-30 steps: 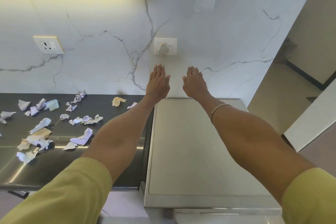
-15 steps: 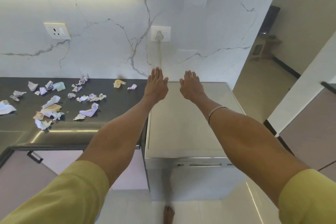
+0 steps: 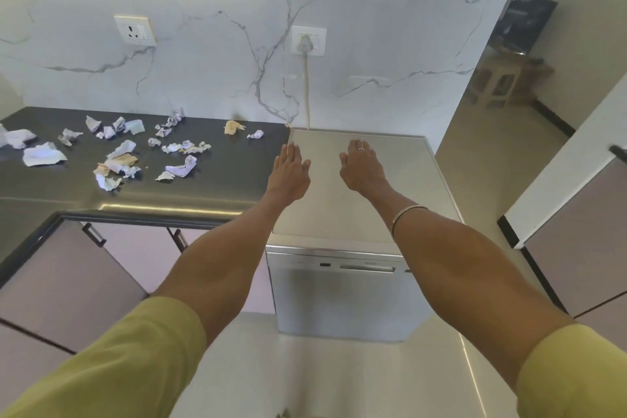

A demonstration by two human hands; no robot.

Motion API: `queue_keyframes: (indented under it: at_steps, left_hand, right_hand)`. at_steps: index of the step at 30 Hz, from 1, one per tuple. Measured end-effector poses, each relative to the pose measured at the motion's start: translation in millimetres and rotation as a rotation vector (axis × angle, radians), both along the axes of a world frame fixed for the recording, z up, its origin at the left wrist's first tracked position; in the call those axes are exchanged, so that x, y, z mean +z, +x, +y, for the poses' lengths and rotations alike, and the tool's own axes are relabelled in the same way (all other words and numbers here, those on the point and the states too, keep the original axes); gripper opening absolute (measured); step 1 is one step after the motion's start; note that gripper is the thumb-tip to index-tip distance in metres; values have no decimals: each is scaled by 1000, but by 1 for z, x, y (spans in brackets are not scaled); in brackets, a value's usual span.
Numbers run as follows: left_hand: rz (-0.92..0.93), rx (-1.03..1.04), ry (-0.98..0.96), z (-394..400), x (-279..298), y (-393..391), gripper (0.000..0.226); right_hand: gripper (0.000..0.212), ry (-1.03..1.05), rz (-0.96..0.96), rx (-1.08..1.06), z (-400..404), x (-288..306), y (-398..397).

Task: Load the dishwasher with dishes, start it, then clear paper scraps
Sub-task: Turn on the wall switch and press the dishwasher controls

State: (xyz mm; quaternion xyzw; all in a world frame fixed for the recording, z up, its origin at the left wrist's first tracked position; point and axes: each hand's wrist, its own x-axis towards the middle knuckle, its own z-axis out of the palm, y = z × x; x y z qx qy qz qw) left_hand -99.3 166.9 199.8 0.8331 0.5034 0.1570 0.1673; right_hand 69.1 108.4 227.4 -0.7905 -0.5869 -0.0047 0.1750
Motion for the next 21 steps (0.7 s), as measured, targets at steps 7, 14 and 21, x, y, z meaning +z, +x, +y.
queue_keyframes:
  at_steps: [7,14,21]
  left_hand:
    - [45,24,-3,-52,-19,-5,58]
    - [99,23,-39,-95,-54,-27,56]
    - [226,-19,-78,-108,-87,-65,66]
  right_hand:
    - [53,-80,-44,74,-50,-31,10]
    - [53,-110,7,102,-93,-61,-2]
    - [48,-150,33,67,-113,-84,-31]
